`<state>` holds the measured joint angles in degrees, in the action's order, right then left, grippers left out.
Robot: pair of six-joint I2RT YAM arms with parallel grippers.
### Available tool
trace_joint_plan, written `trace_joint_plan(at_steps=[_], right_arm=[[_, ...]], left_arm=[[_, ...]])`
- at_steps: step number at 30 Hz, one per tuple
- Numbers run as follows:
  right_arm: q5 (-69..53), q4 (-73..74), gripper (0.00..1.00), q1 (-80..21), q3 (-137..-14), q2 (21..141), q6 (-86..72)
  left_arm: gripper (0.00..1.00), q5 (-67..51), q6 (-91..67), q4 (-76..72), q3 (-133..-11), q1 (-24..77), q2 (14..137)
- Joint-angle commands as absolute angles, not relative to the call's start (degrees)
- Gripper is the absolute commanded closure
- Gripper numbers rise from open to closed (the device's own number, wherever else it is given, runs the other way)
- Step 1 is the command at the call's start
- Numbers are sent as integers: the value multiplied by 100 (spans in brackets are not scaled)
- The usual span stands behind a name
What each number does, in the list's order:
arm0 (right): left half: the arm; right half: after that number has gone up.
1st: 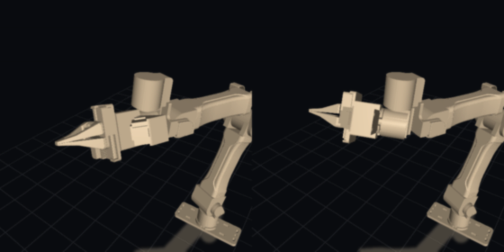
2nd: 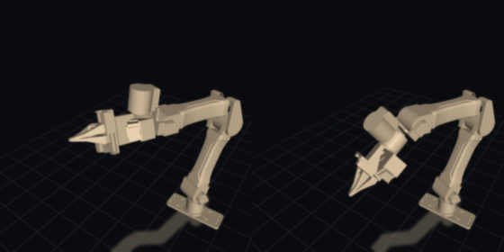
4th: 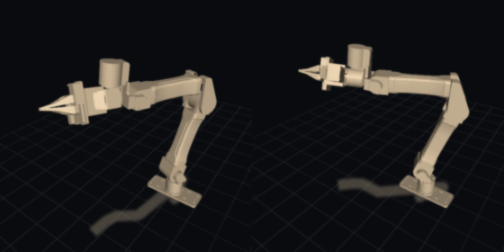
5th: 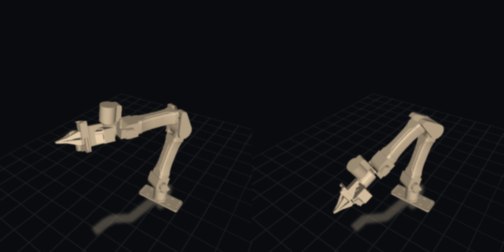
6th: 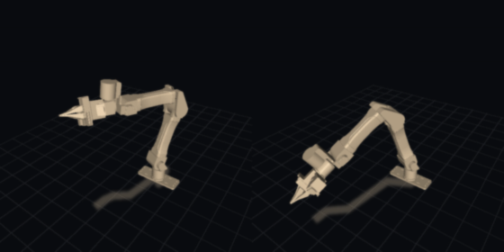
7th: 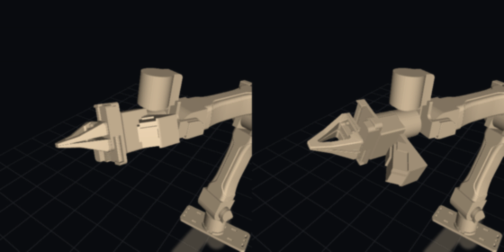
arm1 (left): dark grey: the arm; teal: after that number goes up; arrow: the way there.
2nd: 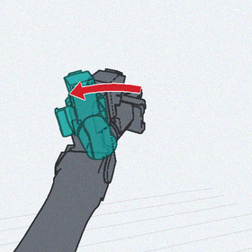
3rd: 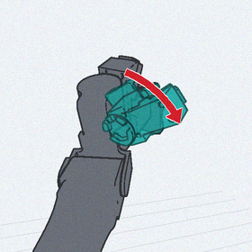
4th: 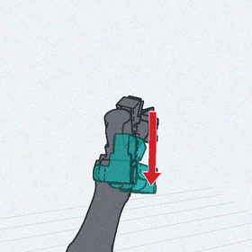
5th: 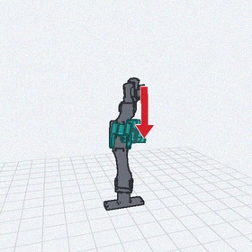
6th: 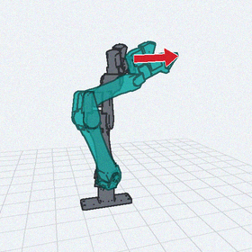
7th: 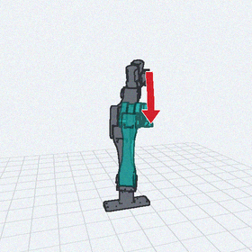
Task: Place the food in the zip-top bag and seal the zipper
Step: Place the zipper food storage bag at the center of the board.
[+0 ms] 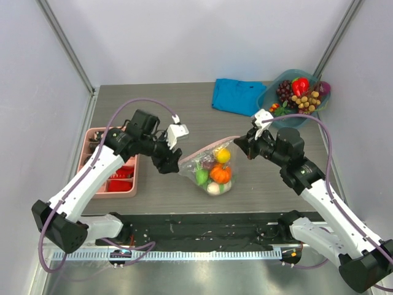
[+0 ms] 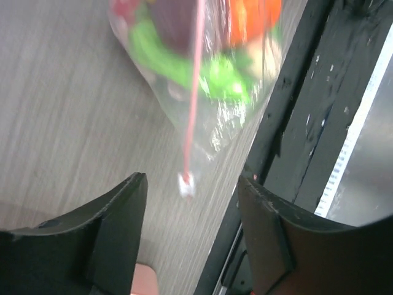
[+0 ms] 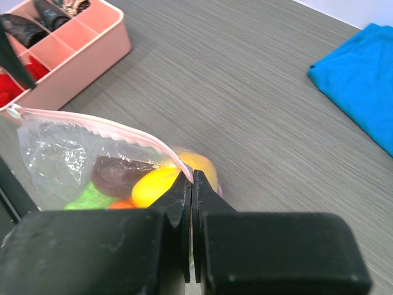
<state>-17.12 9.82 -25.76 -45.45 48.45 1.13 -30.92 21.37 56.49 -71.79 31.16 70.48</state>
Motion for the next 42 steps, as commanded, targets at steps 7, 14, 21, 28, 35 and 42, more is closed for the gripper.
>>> trace_joint_plan(at_steps=[7,14,21,28,35,42], right_arm=[[-2171,422,99,-2566,-4650,4816,-184],[-2329,492,99,-2566,-4641,4746,-220],[-2434,509,99,-2575,-4649,4746,-255],[-1846,668,49,-2566,-4930,5070,-395],[-1529,852,5,-2347,-5554,5571,-756],[-1433,949,1,-1873,-5643,5651,-861]], left_arm=[[33,-3393,1283,4720,-8174,3664,7699],[39,-3322,756,4237,-8218,4008,8322],[100,-3664,379,4333,-8665,3920,8893],[100,-4044,-141,4464,-9921,2805,9604],[100,-3481,896,5309,-12277,2479,10861],[100,-3295,2205,5220,-12034,2443,10829]])
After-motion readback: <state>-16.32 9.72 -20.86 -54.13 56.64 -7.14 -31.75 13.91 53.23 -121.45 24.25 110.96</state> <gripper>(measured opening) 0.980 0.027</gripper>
